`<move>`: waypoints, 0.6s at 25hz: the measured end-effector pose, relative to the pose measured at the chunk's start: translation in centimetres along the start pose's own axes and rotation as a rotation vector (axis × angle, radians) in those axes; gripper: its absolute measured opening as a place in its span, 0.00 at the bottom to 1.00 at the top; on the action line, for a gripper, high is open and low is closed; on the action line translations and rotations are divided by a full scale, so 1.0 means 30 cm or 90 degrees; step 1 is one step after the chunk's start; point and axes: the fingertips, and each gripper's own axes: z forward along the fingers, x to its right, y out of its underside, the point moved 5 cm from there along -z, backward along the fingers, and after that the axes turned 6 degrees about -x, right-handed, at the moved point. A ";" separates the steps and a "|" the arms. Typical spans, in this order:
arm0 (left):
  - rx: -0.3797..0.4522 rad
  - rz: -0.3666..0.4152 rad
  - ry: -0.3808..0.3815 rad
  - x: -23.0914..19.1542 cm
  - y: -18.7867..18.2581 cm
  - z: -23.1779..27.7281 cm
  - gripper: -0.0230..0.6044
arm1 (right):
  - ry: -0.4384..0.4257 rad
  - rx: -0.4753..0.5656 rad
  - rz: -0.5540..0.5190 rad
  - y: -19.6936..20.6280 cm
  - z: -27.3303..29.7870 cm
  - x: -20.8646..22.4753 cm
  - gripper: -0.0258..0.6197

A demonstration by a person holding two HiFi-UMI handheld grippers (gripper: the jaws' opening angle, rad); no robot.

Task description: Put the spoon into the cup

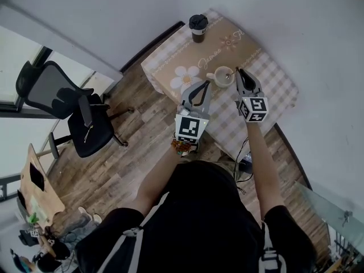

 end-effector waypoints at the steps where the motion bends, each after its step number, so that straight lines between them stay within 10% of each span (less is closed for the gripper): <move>1: -0.003 -0.001 -0.002 -0.004 0.005 -0.002 0.06 | 0.001 -0.011 0.002 0.018 0.012 0.004 0.09; 15: -0.018 -0.017 -0.014 -0.033 0.041 0.008 0.06 | 0.002 -0.103 0.034 0.203 0.158 0.047 0.10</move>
